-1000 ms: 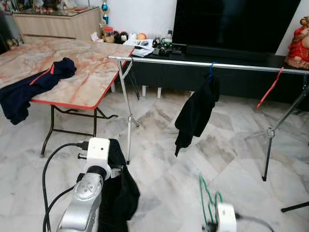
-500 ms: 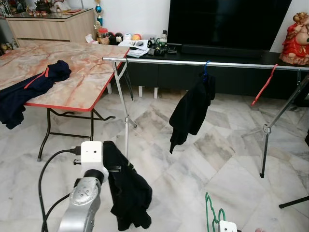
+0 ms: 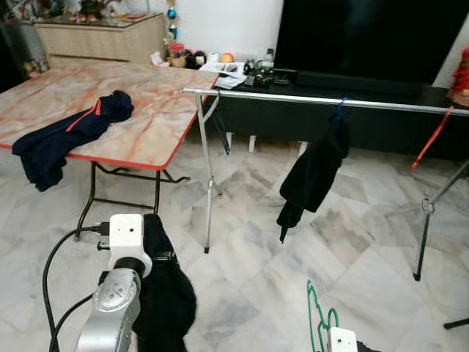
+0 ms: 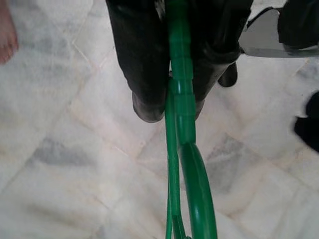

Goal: Hang hanger

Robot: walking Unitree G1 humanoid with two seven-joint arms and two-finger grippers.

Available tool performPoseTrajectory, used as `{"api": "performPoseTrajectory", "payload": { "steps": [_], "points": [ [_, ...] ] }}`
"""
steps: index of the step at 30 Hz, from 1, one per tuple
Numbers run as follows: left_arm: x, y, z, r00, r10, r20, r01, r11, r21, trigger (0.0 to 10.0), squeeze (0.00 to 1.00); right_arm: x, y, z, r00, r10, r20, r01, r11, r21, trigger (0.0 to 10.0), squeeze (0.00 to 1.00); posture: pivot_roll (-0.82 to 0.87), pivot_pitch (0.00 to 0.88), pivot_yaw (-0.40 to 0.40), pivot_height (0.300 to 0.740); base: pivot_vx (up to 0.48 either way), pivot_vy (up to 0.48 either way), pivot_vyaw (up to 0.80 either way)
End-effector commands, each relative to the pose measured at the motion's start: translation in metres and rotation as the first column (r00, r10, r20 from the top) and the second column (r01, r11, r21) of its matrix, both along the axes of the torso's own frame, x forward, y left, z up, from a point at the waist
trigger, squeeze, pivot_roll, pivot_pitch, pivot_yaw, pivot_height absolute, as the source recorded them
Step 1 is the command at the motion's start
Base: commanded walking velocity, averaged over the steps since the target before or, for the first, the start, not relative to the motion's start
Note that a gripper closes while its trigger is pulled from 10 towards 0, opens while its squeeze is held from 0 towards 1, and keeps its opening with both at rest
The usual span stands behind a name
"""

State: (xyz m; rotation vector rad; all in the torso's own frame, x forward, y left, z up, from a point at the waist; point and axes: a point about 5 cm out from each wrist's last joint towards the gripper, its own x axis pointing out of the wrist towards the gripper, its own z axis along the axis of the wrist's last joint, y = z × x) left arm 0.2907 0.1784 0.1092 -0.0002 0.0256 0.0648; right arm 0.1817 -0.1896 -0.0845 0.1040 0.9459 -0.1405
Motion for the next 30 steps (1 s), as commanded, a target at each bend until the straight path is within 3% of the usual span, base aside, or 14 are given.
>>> {"api": "performPoseTrajectory", "payload": {
  "steps": [1, 10, 21, 30],
  "points": [
    [0.001, 0.002, 0.008, 0.999, -0.002, 0.036, 0.001, 1.0, 0.019, 10.0, 0.0, -0.007, 0.002, -0.004, 0.999, -0.028, -0.027, 0.028, 1.0, 0.008, 10.0, 0.0, 0.2, 0.0, -0.028, 0.74, 0.0, 0.401, 0.0],
    [-0.005, 0.016, 0.009, 0.999, 0.029, 0.029, -0.031, 0.998, 0.05, 10.0, 0.0, -0.029, 0.009, -0.014, 0.996, -0.048, -0.071, 0.05, 0.998, 0.023, 10.0, 0.0, 0.23, 0.0, 0.001, 0.74, 0.0, 0.4, 0.0],
    [-0.005, 0.021, 0.013, 0.999, 0.018, 0.026, -0.02, 0.997, 0.069, 10.0, 0.0, -0.047, 0.011, -0.019, 0.993, -0.077, -0.085, 0.08, 0.997, 0.021, 10.0, 0.0, 0.25, 0.0, 0.022, 0.74, 0.0, 0.402, 0.0],
    [-0.018, 0.033, 0.013, 0.997, 0.074, 0.035, -0.077, 0.994, 0.078, 10.0, 0.0, -0.06, 0.012, -0.023, 0.993, -0.031, -0.115, 0.031, 1.0, 0.003, 10.0, 0.0, 0.32, 0.0, -0.031, 0.74, 0.0, 0.398, 0.0]
  ]
}}
